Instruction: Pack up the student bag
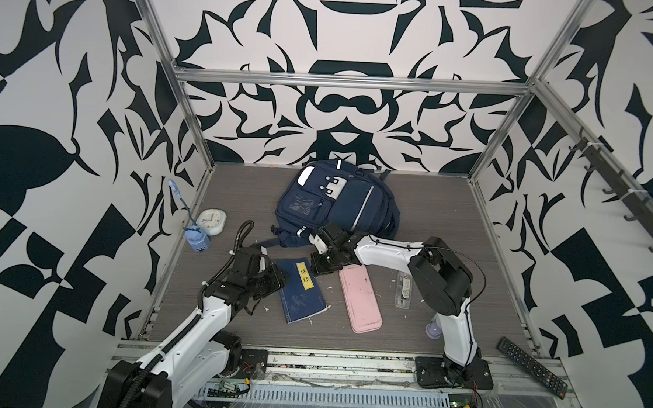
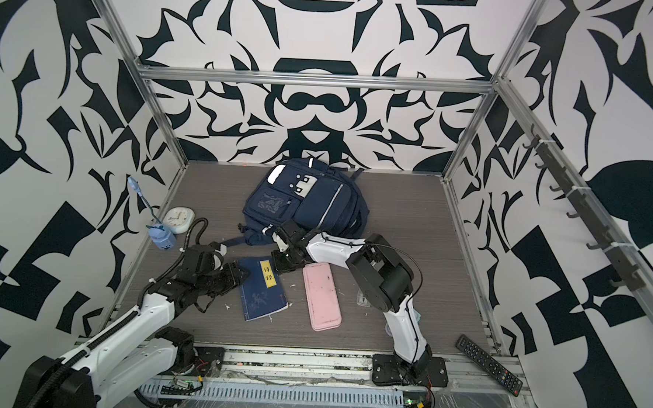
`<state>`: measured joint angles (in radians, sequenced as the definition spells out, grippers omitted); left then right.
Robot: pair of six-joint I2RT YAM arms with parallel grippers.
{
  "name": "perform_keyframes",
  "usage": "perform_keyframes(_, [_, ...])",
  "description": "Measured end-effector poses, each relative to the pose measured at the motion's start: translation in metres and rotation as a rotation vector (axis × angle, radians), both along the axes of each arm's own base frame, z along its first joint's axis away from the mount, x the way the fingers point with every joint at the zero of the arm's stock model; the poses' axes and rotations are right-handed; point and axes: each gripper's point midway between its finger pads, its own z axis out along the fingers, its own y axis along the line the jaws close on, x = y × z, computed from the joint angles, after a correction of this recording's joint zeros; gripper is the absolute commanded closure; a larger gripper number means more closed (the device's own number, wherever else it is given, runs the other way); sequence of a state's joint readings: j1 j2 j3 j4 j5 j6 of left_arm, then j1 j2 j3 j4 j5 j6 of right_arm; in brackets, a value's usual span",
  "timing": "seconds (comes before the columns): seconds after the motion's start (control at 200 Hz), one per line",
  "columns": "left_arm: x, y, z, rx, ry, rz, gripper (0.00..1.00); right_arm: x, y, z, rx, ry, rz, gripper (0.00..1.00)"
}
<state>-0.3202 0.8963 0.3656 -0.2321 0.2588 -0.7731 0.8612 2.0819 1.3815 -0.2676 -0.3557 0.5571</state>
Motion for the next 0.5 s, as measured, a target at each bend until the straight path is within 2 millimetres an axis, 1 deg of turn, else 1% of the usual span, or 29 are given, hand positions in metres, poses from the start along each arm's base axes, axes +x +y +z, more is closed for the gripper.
perform_keyframes(0.1, [0.0,-0.003,0.003,-0.013,-0.008,-0.01,0.55,0.0,0.0,0.0,0.003,-0.001,0.0,0.87])
perform_keyframes(0.19, [0.0,-0.003,0.001,-0.008,-0.004,-0.015,0.57,0.0,0.001,0.0,0.006,-0.001,0.001,0.87])
perform_keyframes(0.32, [-0.004,-0.002,-0.007,0.013,0.028,-0.027,0.66,0.0,0.001,0.0,0.007,-0.002,0.001,0.86])
perform_keyframes(0.435, [-0.007,0.0,-0.014,0.032,0.054,-0.042,0.76,0.0,0.001,0.0,0.009,-0.002,0.002,0.8])
perform_keyframes(0.5, [-0.007,-0.001,-0.014,0.034,0.058,-0.045,0.8,-0.001,0.003,0.002,0.016,-0.005,0.006,0.76])
